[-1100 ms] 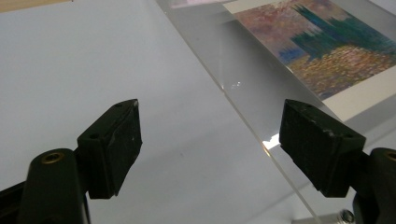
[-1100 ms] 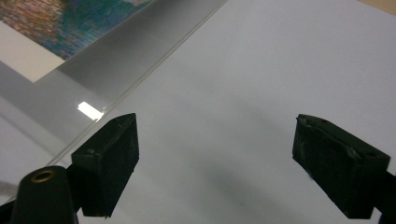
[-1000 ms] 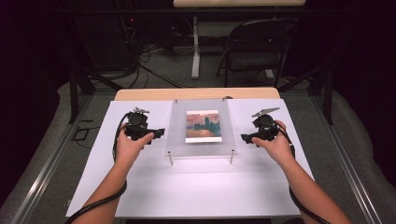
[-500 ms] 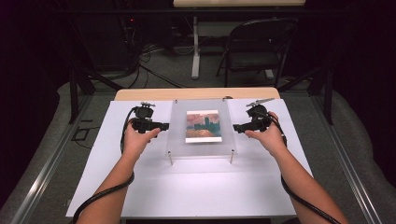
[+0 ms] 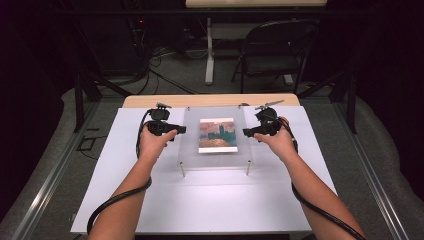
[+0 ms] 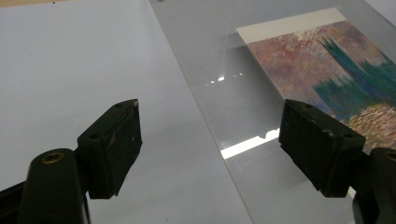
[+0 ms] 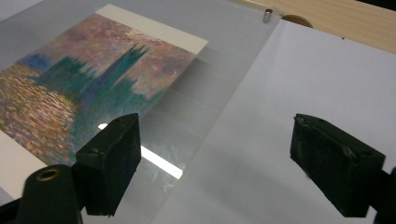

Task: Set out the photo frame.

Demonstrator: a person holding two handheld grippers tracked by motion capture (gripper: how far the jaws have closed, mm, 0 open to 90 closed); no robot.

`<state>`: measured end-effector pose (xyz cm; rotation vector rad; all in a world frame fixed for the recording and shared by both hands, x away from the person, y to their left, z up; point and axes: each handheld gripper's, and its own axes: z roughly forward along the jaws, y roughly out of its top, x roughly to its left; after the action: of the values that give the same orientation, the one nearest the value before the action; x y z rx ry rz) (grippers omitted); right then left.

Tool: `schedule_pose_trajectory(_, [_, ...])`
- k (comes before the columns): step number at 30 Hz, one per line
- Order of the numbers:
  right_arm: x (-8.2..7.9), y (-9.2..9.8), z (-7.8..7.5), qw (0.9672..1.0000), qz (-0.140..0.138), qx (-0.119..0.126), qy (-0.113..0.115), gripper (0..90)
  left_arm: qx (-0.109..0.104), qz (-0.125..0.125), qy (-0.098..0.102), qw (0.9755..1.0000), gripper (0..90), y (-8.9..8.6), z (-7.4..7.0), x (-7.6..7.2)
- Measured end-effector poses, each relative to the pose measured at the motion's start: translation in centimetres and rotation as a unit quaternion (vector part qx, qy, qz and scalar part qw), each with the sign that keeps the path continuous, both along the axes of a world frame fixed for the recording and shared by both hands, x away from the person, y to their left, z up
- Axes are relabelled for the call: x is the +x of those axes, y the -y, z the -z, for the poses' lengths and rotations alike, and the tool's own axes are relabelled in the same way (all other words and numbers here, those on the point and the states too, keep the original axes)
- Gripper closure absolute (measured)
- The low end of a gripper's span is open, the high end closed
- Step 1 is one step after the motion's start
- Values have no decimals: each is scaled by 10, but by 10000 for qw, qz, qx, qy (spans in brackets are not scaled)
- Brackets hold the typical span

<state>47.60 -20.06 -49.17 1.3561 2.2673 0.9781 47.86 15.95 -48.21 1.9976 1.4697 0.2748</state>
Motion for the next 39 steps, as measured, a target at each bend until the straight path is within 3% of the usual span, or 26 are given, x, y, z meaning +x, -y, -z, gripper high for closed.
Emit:
schedule_pose_trajectory(10, [13,-12,0,9993,60,258,-255,222,13,-117,-113,9999,271,11,1,15])
schedule_pose_trajectory(15, [19,-17,2,9984,127,426,-356,244,28,-50,-187,9998,302,20,6,20])
schedule_pose_trajectory(28, [29,-28,14,9964,228,499,-643,265,-57,-117,-448,9989,312,31,26,25])
schedule_pose_trajectory(39, [31,-35,21,9956,217,561,-715,244,-8,-65,-518,9986,290,37,30,25])
